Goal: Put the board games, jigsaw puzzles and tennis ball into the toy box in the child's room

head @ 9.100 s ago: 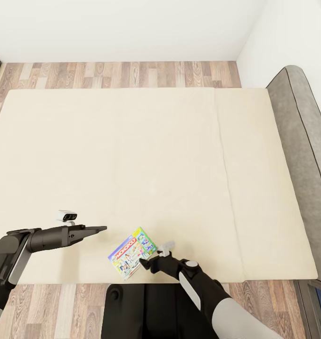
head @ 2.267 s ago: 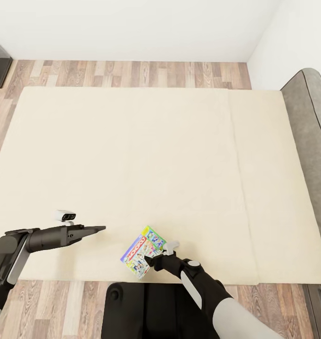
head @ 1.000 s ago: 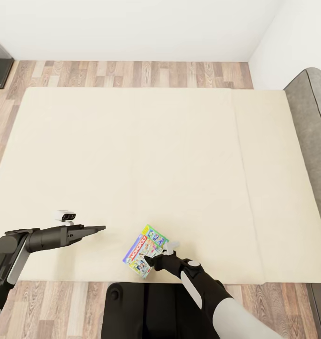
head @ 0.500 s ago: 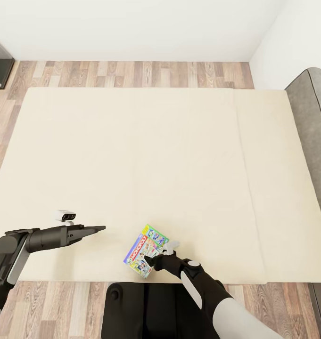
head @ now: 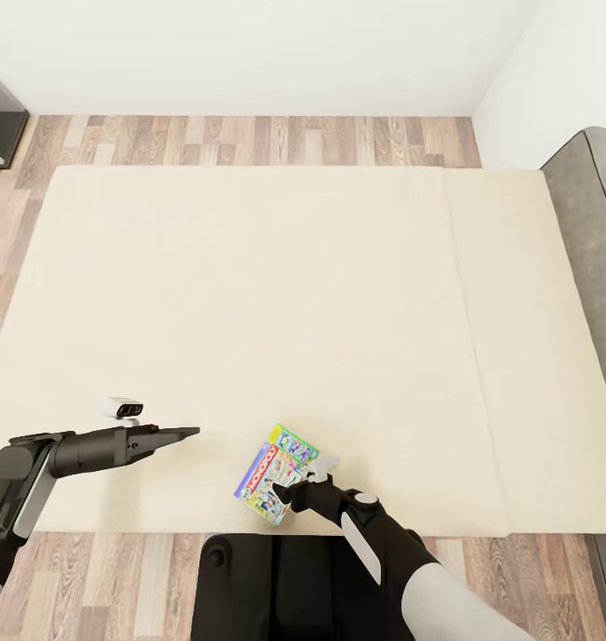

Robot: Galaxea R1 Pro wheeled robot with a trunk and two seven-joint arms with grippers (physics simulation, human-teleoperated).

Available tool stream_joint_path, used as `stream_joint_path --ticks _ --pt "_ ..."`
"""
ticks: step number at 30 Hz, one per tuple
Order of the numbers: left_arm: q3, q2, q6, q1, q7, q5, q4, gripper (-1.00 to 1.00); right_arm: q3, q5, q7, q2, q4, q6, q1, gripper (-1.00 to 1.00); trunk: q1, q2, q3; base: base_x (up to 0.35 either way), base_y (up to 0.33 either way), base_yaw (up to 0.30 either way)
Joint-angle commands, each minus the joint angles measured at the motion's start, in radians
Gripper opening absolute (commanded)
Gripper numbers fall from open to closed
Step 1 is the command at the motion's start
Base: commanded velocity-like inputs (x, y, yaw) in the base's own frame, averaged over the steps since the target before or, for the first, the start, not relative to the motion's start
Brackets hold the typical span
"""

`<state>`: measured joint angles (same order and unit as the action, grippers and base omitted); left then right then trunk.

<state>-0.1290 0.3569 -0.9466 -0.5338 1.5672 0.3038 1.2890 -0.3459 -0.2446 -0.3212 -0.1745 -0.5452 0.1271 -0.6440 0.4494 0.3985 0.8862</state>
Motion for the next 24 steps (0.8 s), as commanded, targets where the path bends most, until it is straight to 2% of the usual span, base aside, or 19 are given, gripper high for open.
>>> stream_joint_path --ticks 1,24 --pt "0.0 0.0 -0.011 0.0 0.004 0.0 0.0 1.0 -0.001 -0.008 -0.001 0.0 -0.001 0.006 0.0 1.0 0.001 0.002 0.001 0.0 0.047 0.0" --pt "0.0 0.001 -0.011 0.0 0.004 0.001 -0.003 1.0 0.001 -0.009 0.001 0.0 -0.004 0.014 -0.002 1.0 0.001 0.002 0.001 0.0 0.024 0.0"
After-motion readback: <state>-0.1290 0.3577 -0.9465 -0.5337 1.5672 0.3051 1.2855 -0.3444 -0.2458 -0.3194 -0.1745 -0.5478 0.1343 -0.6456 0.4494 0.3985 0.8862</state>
